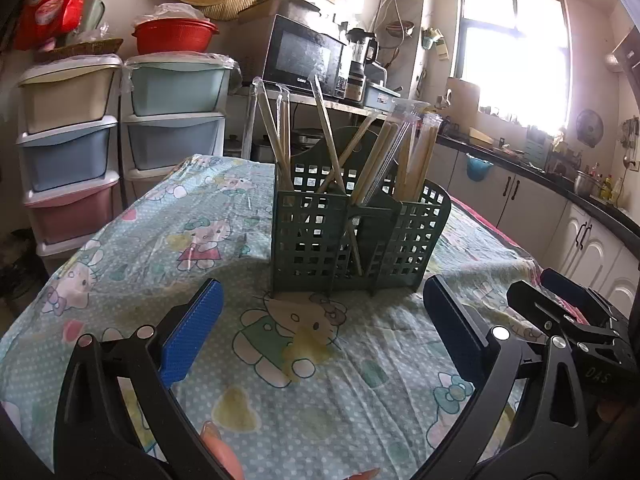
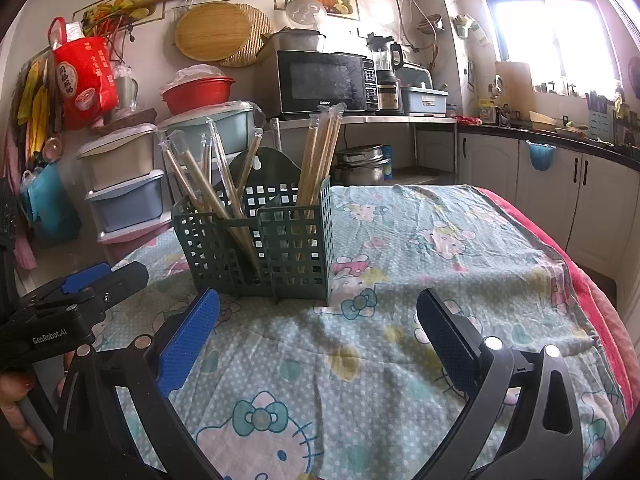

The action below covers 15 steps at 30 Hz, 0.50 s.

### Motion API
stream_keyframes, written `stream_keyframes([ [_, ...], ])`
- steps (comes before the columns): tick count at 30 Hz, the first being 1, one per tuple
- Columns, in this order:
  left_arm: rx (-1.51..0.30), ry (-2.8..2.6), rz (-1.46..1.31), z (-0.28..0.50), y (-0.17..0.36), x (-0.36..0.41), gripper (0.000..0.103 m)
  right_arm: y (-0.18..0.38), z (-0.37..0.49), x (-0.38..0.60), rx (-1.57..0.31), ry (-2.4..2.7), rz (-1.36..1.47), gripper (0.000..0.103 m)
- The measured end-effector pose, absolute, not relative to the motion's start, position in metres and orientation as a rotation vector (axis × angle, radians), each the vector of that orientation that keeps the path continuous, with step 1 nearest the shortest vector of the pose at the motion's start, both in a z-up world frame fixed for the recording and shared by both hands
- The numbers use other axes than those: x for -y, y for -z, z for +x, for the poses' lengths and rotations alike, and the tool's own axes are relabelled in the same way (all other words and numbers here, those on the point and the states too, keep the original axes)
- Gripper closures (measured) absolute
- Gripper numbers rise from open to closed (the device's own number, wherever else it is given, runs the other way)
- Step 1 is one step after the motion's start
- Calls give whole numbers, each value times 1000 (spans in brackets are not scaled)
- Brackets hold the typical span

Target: Organize utensils

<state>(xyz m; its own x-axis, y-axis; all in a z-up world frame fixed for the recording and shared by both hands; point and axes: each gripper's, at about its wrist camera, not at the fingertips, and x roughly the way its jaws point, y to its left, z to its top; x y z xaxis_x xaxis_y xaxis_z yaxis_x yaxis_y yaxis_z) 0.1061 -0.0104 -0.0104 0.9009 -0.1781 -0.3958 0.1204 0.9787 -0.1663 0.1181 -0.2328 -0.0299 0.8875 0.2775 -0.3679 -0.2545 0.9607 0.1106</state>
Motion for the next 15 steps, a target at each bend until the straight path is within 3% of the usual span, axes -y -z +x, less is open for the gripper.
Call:
stream_keyframes([
  [15, -426, 153, -140, 106, 10, 10, 11, 30, 118, 233, -391, -276, 60, 7],
])
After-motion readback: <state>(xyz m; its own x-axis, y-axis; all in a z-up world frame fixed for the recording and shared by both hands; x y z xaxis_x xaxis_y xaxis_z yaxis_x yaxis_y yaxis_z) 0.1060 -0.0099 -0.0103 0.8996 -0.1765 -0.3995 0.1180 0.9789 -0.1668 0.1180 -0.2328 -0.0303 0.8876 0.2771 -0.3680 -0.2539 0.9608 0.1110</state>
